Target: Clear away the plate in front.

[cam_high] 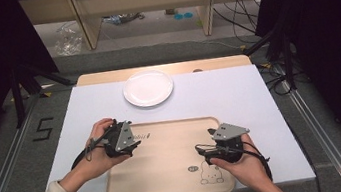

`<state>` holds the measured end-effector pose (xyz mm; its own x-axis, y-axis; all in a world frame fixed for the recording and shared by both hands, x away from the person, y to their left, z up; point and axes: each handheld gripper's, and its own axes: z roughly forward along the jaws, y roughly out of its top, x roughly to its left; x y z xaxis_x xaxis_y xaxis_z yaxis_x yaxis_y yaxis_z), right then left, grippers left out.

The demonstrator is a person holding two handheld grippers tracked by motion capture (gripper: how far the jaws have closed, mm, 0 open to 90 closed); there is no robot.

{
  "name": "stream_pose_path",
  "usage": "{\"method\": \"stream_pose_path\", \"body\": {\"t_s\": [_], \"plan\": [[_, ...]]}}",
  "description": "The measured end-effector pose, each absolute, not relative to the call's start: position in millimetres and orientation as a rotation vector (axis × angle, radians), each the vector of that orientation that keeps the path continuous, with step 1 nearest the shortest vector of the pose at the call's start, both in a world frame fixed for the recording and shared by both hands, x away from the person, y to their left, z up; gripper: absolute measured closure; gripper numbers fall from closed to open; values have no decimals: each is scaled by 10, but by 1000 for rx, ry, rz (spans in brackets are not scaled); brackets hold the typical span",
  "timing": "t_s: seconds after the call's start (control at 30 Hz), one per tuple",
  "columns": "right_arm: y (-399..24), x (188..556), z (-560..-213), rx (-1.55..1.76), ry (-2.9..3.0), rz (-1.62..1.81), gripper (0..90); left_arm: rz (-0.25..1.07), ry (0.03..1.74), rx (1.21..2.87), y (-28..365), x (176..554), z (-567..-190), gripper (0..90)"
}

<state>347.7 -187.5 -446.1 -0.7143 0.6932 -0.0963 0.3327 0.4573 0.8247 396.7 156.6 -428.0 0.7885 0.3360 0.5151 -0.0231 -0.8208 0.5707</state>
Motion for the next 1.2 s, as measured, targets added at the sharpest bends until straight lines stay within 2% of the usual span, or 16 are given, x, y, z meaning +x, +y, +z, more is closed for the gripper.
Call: {"method": "stream_pose_path", "body": {"t_s": [0.47,0.83,1.2], "plan": [[-1870,3484,-4469,863,2293,1165,276,889,204,2418,1450,4128,-4265,315],[-1874,3486,-4468,861,2295,1164,276,948,155,2444,1313,4435,-4296,333],[-1875,3487,-4471,868,2295,1166,276,954,156,2504,1237,4712,-4379,349]]}}
